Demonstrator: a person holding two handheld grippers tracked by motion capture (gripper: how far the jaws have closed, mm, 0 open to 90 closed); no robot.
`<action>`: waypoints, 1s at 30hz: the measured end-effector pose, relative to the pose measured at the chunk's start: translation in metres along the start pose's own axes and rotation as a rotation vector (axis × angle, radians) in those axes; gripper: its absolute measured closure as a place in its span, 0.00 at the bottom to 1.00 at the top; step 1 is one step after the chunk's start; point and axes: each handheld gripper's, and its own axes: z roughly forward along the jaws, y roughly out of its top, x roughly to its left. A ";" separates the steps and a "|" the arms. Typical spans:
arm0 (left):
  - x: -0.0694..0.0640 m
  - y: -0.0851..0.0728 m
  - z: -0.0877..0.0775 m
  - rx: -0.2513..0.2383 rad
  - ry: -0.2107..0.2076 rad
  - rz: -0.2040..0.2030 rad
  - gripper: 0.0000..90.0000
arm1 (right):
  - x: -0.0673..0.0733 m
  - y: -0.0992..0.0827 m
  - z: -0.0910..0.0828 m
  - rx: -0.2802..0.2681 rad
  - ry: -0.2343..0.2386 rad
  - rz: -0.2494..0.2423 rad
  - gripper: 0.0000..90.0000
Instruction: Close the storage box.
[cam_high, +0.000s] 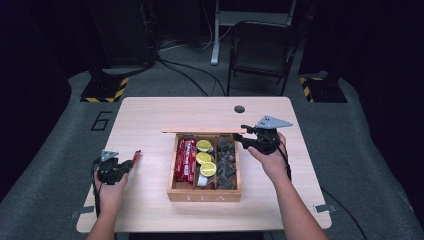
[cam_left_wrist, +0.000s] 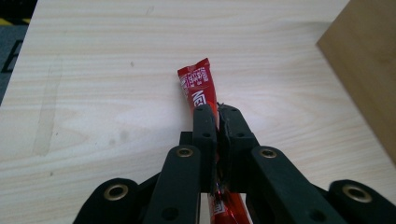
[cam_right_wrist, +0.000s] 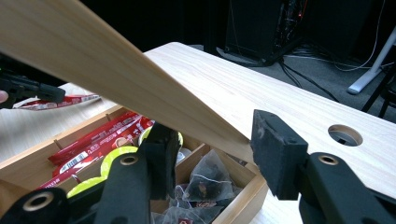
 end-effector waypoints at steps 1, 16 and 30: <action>0.001 -0.001 0.002 0.001 0.004 -0.003 0.95 | 0.000 0.000 0.000 0.000 0.000 0.000 0.57; 0.004 -0.006 0.011 0.048 -0.007 -0.041 0.81 | 0.000 0.000 0.000 0.001 0.001 0.006 0.57; -0.011 0.003 -0.005 -0.019 -0.055 0.005 0.58 | 0.000 -0.001 0.000 0.000 0.002 0.000 0.57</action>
